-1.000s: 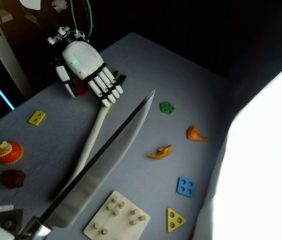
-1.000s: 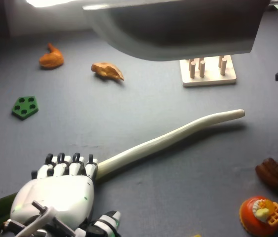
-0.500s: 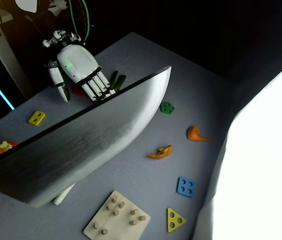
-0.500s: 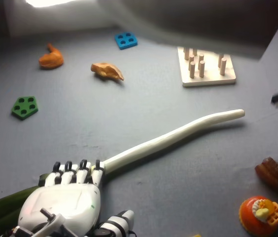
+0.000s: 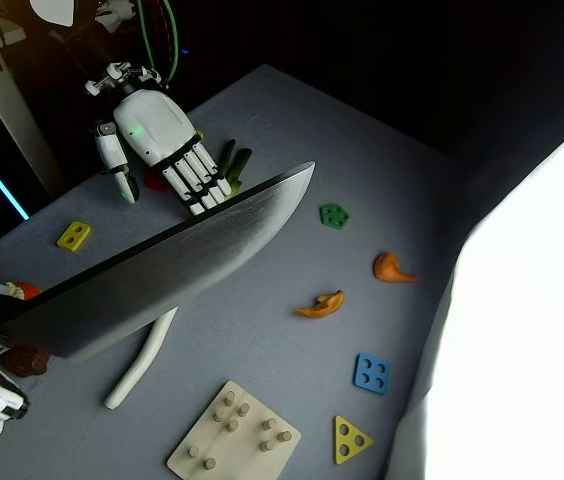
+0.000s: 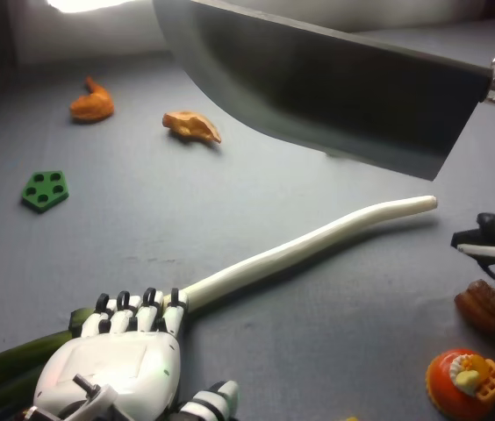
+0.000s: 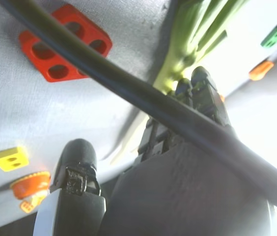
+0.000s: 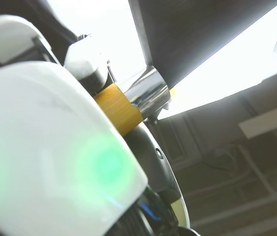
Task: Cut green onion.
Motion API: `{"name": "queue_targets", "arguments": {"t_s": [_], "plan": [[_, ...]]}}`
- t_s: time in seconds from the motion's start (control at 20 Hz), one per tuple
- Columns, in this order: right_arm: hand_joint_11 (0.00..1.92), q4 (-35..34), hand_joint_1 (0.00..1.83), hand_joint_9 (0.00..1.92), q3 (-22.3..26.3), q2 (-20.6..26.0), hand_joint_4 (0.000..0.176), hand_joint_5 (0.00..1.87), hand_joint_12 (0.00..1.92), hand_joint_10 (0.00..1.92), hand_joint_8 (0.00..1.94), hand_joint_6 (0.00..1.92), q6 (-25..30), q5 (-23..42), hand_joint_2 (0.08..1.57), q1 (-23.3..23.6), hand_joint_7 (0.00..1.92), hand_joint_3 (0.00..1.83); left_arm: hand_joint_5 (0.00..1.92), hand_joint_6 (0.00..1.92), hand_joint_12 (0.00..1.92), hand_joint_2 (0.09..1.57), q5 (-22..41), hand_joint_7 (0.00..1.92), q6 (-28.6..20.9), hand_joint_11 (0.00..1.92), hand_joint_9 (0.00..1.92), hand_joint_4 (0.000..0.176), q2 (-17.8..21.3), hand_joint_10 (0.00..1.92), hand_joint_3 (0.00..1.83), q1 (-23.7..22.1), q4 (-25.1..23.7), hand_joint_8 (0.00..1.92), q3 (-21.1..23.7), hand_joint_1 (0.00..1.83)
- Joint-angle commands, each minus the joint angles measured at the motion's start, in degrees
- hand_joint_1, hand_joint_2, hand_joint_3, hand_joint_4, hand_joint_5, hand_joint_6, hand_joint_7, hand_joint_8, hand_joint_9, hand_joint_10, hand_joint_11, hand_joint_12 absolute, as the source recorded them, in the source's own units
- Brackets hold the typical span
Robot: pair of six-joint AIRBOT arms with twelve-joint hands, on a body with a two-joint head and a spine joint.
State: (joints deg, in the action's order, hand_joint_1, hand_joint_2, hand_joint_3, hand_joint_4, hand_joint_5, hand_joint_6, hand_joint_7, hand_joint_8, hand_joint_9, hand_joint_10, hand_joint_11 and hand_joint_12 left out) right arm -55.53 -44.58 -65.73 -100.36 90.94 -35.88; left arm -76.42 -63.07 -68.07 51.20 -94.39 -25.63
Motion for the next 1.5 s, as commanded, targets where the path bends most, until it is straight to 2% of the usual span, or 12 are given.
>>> {"name": "queue_targets", "arguments": {"t_s": [0.0,0.1,0.2,0.3,0.5,0.75,0.95,1.05,1.1,1.2,1.4,1.45], "plan": [[1.66,4.8,1.54,1.61,-0.2,0.0,0.176,1.23,1.92,1.92,1.94,1.92,0.8,6.3,0.79,-0.1,1.54,0.8,0.0,0.0,0.0,1.36,-1.7,0.0,0.1,0.0,0.0,0.0,-0.2,0.0,0.0,0.5,-1.4,0.0,0.2,0.27],[1.68,4.8,1.54,1.63,-0.2,-0.8,0.176,1.27,1.92,1.92,1.94,1.92,0.8,6.7,0.78,-1.1,1.56,0.82,0.0,0.0,0.0,1.35,-1.7,0.0,0.1,0.0,0.0,0.0,-0.2,0.0,0.0,0.7,-1.4,0.0,0.2,0.45],[1.69,5.0,1.55,1.64,-0.8,-2.2,0.176,1.36,1.92,1.92,1.94,1.92,0.8,6.8,0.75,-2.3,1.57,0.84,0.0,0.0,0.0,1.35,-1.7,0.0,0.1,0.0,0.0,0.0,-0.2,0.0,0.0,0.7,-1.3,0.0,0.2,0.43],[1.7,6.9,1.57,1.64,-1.8,-3.5,0.176,1.36,1.92,1.92,1.94,1.92,0.8,7.5,0.74,-3.6,1.57,0.85,0.0,0.0,0.0,1.36,-1.7,0.0,0.1,0.0,0.0,0.0,-0.3,0.0,0.0,0.7,-1.3,0.0,0.2,0.38],[1.7,7.9,1.57,1.64,-3.9,-5.5,0.176,1.35,1.92,1.92,1.94,1.92,1.2,8.0,0.74,-4.3,1.57,0.84,0.0,0.0,0.0,1.35,-1.7,0.0,0.1,0.0,0.0,0.0,-0.3,0.0,0.0,0.7,-1.4,0.0,0.2,0.53],[1.7,9.9,1.55,1.63,-7.6,-8.5,0.176,1.33,1.92,1.92,1.94,1.92,1.3,7.2,0.75,-6.3,1.57,0.84,0.01,0.0,0.0,1.35,-1.7,0.0,0.1,0.0,0.0,0.0,-0.3,0.0,0.0,0.5,-1.4,0.0,0.0,0.44],[1.67,9.9,1.56,1.61,-8.7,-9.7,0.176,1.33,1.92,1.92,1.94,1.92,1.3,6.9,0.75,-7.2,1.55,0.83,0.0,0.0,0.0,1.35,-1.7,0.0,0.1,0.0,0.0,0.0,-0.3,0.0,0.0,0.4,-1.5,0.0,0.0,0.46],[1.69,9.9,1.53,1.63,-8.7,-9.9,0.176,1.31,1.92,1.92,1.94,1.92,1.2,6.9,0.76,-7.9,1.56,0.85,0.0,0.0,0.0,1.37,-1.7,0.0,0.1,0.0,0.0,0.0,-0.3,0.0,0.01,0.3,-1.5,0.0,0.0,0.42],[1.69,9.9,1.53,1.63,-8.7,-9.9,0.176,1.21,1.92,1.92,1.94,1.92,0.7,6.8,0.78,-8.6,1.56,0.85,0.0,0.0,0.0,1.36,-1.7,0.0,0.1,0.0,0.0,0.0,-0.3,0.0,0.0,0.3,-1.5,0.0,0.0,0.46],[1.67,9.9,1.57,1.62,-8.7,-9.6,0.176,1.31,1.92,1.92,1.94,1.92,-0.3,7.2,0.73,-10.5,1.55,0.83,0.0,0.0,0.0,1.35,-1.7,0.0,0.1,0.0,0.0,0.0,-0.3,0.0,0.0,0.2,-1.5,0.0,-0.1,0.45],[1.67,9.9,1.58,1.61,-8.7,-9.0,0.176,1.33,1.92,1.92,1.94,1.92,-0.9,7.2,0.72,-11.1,1.54,0.84,0.0,0.0,0.0,1.35,-1.7,0.0,0.1,0.0,0.0,0.0,-0.3,0.0,0.0,0.3,-1.6,0.0,-0.1,0.43],[1.67,9.9,1.57,1.61,-8.7,-8.7,0.176,1.3,1.92,1.92,1.94,1.92,-1.4,7.2,0.76,-11.4,1.54,0.82,0.0,0.0,0.0,1.36,-1.7,0.0,0.1,0.0,0.0,0.0,-0.3,0.0,0.0,0.3,-1.6,0.0,-0.1,0.4]]}}
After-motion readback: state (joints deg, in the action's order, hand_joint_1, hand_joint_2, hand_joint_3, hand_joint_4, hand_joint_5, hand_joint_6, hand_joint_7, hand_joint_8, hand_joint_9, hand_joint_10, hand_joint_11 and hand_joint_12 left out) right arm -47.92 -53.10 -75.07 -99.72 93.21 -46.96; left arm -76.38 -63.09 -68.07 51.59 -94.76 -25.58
